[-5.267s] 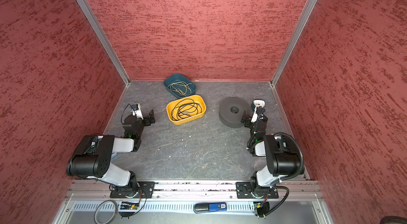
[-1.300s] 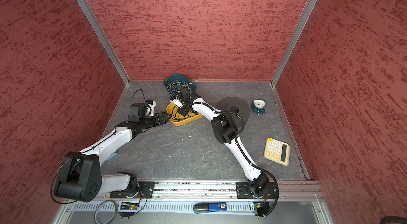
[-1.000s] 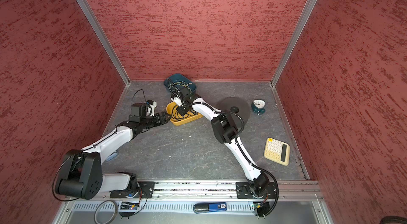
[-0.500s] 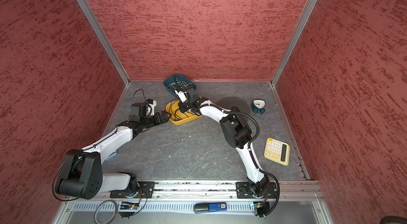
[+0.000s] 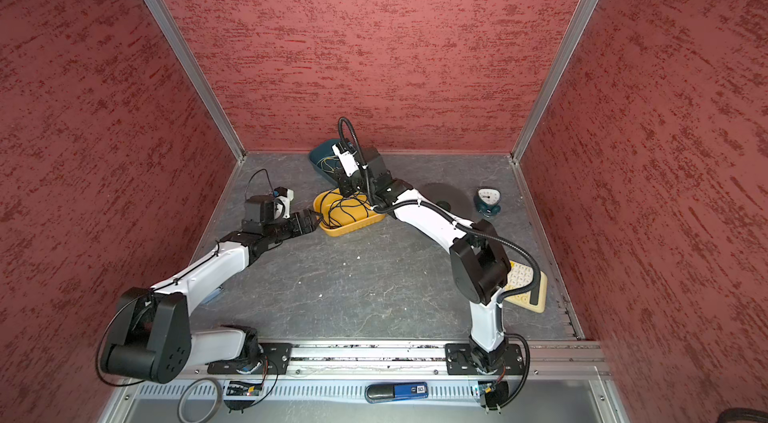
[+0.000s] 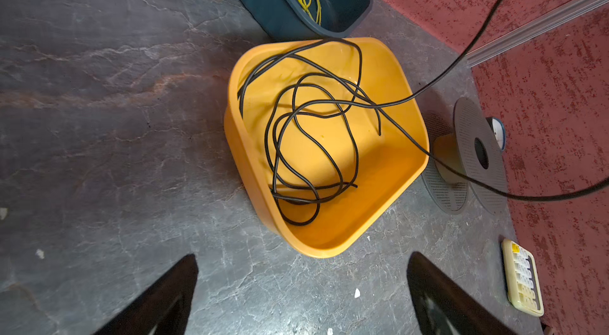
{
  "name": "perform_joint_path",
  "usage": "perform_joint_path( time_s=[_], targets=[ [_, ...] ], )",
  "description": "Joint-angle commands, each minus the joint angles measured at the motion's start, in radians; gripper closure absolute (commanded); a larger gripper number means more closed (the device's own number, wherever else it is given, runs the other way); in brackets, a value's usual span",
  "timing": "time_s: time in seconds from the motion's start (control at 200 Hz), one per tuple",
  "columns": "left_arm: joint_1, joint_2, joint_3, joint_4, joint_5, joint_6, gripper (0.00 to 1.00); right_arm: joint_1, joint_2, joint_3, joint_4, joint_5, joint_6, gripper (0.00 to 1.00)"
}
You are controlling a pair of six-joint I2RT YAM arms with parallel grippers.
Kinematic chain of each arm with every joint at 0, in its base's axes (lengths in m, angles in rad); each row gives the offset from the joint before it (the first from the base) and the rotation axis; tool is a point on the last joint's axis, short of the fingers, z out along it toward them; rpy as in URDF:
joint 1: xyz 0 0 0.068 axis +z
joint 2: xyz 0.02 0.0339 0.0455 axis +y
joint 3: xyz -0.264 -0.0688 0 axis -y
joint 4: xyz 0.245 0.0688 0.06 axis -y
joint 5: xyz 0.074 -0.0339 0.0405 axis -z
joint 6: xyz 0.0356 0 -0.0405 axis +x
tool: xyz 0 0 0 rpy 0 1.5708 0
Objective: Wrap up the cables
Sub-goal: 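Lower the right gripper into the yellow tub and grasp the black cable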
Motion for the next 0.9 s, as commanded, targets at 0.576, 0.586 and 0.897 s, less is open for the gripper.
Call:
perform_joint_path(
  time_s=[0.576,0.586,0.897],
  targets=[
    [-0.002,-0.027,-0.003,0.001,0.004,0.003,0.01,0.003,0.402,0.411,-0.533,0.062,-0.231,0.78],
    [-0.002,-0.026,-0.003,0.001,0.005,0.003,0.01,0.003,0.408,0.418,-0.540,0.062,-0.235,0.76],
    [-0.002,-0.012,-0.001,0.002,0.006,0.003,0.01,0.004,0.516,0.497,-0.575,0.019,-0.309,0.05]
  ],
)
